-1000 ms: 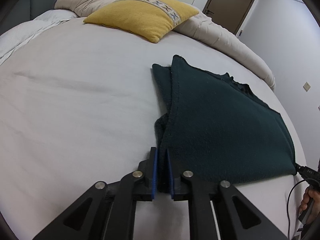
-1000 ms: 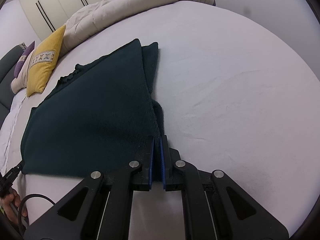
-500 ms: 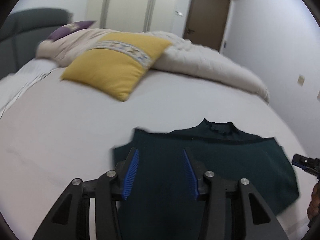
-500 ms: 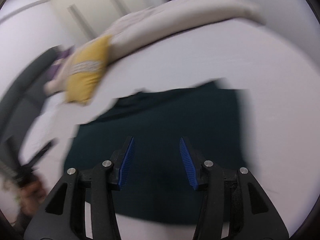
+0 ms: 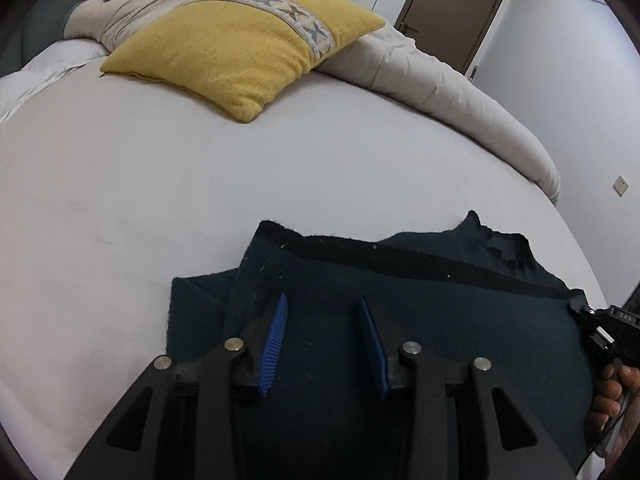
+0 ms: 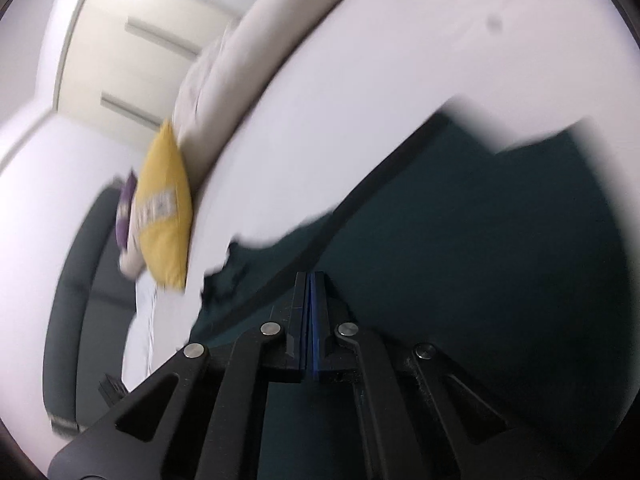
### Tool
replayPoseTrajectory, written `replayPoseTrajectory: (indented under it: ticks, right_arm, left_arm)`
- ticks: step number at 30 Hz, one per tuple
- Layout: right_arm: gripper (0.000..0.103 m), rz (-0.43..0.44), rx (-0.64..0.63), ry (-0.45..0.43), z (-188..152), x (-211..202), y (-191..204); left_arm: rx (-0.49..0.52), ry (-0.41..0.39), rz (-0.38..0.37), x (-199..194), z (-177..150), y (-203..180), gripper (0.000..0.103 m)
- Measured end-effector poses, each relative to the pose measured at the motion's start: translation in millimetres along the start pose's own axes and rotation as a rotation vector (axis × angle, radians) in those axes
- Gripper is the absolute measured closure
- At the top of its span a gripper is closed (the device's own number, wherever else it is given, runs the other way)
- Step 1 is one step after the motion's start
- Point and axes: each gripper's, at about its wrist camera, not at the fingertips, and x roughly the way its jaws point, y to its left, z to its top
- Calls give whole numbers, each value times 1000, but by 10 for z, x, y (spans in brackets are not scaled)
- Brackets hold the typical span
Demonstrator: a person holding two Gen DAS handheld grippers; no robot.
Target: Fold small clothes
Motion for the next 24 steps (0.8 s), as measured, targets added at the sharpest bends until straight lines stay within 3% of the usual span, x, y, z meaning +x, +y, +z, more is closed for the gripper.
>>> replayPoseTrajectory:
  ticks: [5, 6, 8, 9, 10, 12, 14, 17, 19, 21, 24]
  right_arm:
    - [103, -107, 74, -130, 160, -495, -435]
    - [103, -146, 71, -148, 136, -608, -431]
    - [93, -189, 58, -160, 59, -741, -314]
    - [93, -172, 28, -161, -56, -831, -154]
    - [92, -131, 8, -153, -133, -871, -40]
    - [80, -51, -79, -83, -416, -906, 306]
    - [70, 9, -174, 12, -783, -763, 626]
    - [69, 69, -229, 184, -1326, -380, 887]
    - [70, 38, -235, 271, -1590, -137, 858]
    - [81, 57, -225, 240, -1672, -112, 752]
    - [87, 21, -125, 166, -1559, -338, 482]
  left_arm:
    - [-2, 10, -12, 29, 19, 23, 62]
    - [-3, 12, -11, 23, 21, 23, 62]
    - [-8, 25, -12, -6, 33, 22, 62]
    - [-10, 30, -10, -33, 35, 10, 62]
    - [-9, 38, 3, -107, 31, -16, 63]
    - [4, 36, 22, -350, -37, -109, 63]
    - [17, 7, -28, -674, -203, -212, 59]
    - [88, 5, -16, -935, -549, -313, 57]
    - [82, 54, 6, -884, -714, -221, 57]
    - [49, 55, -22, -859, -824, -39, 63]
    - [5, 61, -72, -904, -793, 133, 73]
